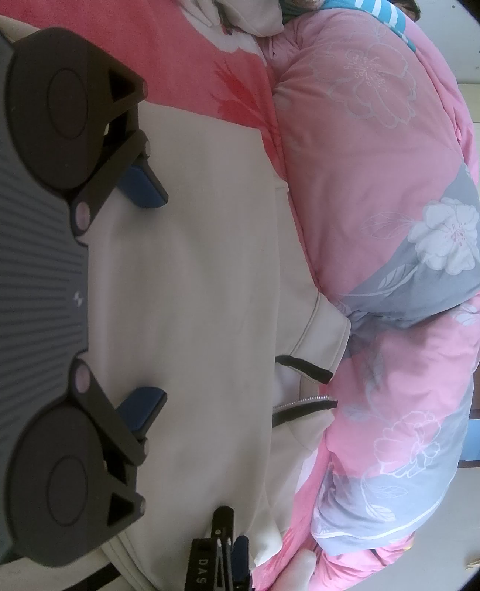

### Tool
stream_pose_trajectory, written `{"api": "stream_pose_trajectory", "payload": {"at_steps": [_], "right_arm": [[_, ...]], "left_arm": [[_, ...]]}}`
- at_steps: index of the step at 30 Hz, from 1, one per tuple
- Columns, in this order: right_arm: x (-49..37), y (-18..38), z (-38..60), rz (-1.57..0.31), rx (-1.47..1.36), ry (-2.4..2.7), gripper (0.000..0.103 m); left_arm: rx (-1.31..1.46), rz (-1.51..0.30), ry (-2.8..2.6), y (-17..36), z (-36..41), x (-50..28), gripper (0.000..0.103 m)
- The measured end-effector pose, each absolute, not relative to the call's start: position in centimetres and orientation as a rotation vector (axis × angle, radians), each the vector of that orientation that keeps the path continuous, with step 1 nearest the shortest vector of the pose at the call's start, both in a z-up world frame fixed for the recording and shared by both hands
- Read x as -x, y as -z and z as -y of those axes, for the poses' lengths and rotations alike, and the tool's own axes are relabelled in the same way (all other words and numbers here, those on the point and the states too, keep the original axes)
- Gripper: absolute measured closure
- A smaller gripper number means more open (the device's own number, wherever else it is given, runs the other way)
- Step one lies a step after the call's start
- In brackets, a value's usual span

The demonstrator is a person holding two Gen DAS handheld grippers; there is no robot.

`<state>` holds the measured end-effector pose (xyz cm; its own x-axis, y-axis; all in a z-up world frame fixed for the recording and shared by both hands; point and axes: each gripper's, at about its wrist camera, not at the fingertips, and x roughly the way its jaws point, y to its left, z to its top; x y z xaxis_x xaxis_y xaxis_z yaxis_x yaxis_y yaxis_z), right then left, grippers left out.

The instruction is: Fold clothes

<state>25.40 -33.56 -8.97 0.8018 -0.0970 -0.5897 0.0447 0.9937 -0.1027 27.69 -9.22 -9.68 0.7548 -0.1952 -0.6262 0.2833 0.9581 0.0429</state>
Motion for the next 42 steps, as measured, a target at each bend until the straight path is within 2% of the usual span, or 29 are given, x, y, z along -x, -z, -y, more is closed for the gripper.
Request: {"api": "stream_pose_trajectory", "payload": {"at_steps": [15,22,28,33,39,42], "right_arm": [[-25.2,9.1,33.8,-0.623,0.064,0.072,0.054],[-25.2,8.6,34.6,-0.636,0.010,0.047,0.053],[-25.1,4.3,34.8,-0.612,0.013,-0.035,0.052],[-28.3,0.5,36.5,-0.569,0.000,-0.089,0.050],[-36.6,1.3,39.8,-0.652,-0.176,-0.163,0.050],[-40.1,2.7,41.4,-0.683,-0.349,-0.175,0.050]], "left_arm": [[-0.148,-0.662,0.258,9.5,9.2,-27.7,0.000],[-0.124,-0.599,0.275,6.2,8.3,-27.7,0.001],[-0.135,-0.509,0.369,1.4,8.6,-31.3,0.000],[-0.171,-0.526,0.404,1.1,11.2,-37.2,0.001],[-0.010,-0.715,0.425,3.6,13.2,-44.7,0.019],[0.056,-0.737,0.434,4.2,14.0,-46.7,0.019]]}}
